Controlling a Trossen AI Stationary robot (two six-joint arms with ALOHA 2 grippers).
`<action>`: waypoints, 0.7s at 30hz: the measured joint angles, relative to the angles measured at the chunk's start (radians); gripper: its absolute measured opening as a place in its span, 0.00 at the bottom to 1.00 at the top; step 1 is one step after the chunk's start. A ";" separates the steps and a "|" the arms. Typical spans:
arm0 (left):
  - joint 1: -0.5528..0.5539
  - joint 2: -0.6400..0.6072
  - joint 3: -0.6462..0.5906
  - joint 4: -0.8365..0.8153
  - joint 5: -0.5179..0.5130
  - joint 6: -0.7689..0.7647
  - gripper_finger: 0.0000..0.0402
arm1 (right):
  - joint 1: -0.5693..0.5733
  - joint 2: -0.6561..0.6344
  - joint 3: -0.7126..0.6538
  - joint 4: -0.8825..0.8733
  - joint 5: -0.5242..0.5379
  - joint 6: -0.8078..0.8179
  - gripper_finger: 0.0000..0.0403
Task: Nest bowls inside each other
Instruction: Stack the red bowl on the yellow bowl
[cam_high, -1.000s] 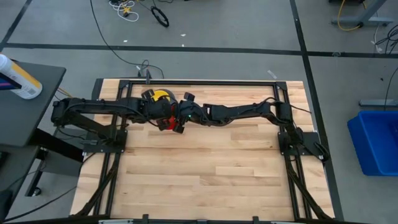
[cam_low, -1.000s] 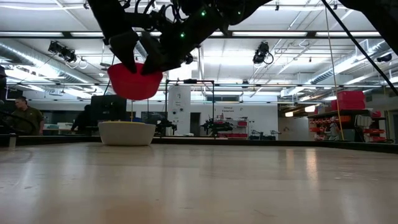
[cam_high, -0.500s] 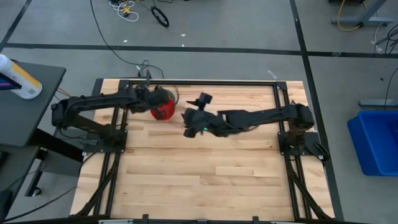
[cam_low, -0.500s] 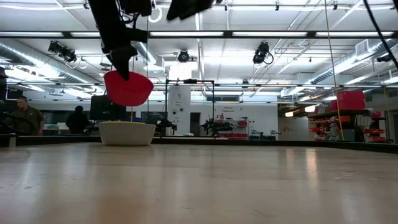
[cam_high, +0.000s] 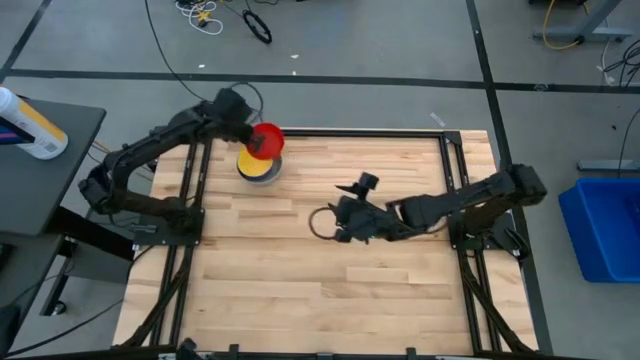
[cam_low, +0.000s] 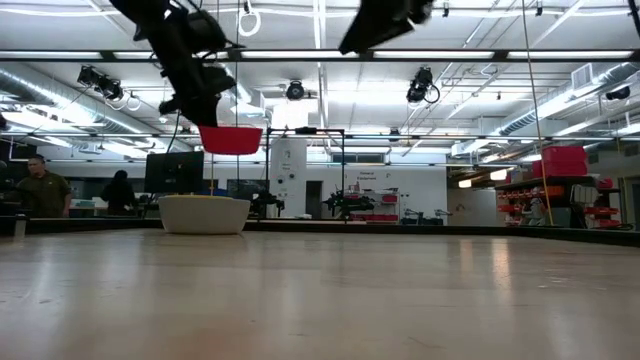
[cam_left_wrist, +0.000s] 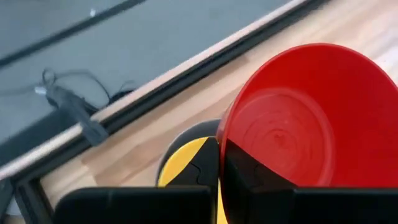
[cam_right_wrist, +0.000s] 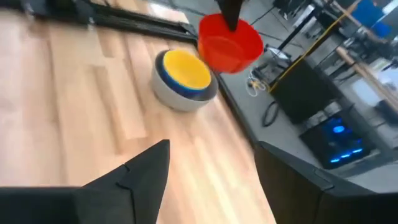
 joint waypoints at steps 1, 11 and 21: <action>0.025 0.000 -0.008 -0.002 0.011 -0.002 0.01 | 0.011 -0.023 -0.049 0.032 0.000 0.023 0.61; 0.132 0.007 -0.184 0.082 0.032 -0.038 0.01 | 0.127 -0.133 -0.354 0.238 0.035 0.169 0.62; 0.162 0.126 -0.269 0.115 0.013 -0.080 0.01 | 0.198 -0.133 -0.371 0.266 0.061 0.206 0.59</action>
